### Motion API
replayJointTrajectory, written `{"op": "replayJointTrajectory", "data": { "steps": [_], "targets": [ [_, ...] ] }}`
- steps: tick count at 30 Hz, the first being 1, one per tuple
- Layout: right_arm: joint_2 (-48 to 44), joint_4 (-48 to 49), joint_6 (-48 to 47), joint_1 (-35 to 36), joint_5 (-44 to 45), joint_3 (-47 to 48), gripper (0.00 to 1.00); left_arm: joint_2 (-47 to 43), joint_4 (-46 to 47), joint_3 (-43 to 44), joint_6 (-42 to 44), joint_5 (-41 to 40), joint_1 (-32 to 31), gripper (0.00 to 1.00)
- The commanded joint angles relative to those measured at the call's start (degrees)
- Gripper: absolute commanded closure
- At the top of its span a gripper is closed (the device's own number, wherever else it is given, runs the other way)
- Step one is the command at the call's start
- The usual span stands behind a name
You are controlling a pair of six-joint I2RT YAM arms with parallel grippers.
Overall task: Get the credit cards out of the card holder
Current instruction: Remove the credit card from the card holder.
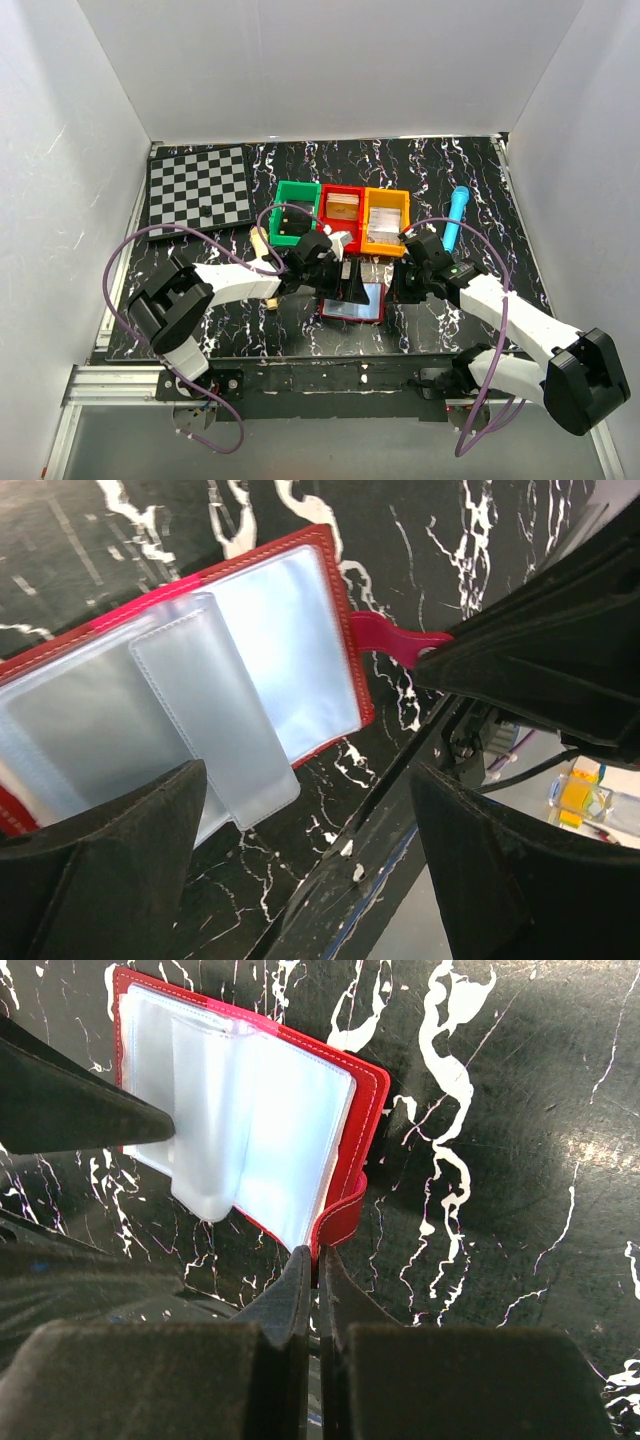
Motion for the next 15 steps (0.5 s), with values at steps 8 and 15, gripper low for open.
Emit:
{"op": "replayJointTrajectory", "data": {
  "steps": [8, 15],
  "targets": [
    [0.41, 1.42, -0.74, -0.25, -0.53, 0.47, 0.99, -10.1, 4.56, -2.77, 4.27, -2.98, -2.51, 0.07],
    [0.94, 1.95, -0.47, -0.25, -0.62, 0.03, 0.99, -1.59, 1.58, 5.4, 7.09, 3.44, -4.79, 0.1]
  ]
}}
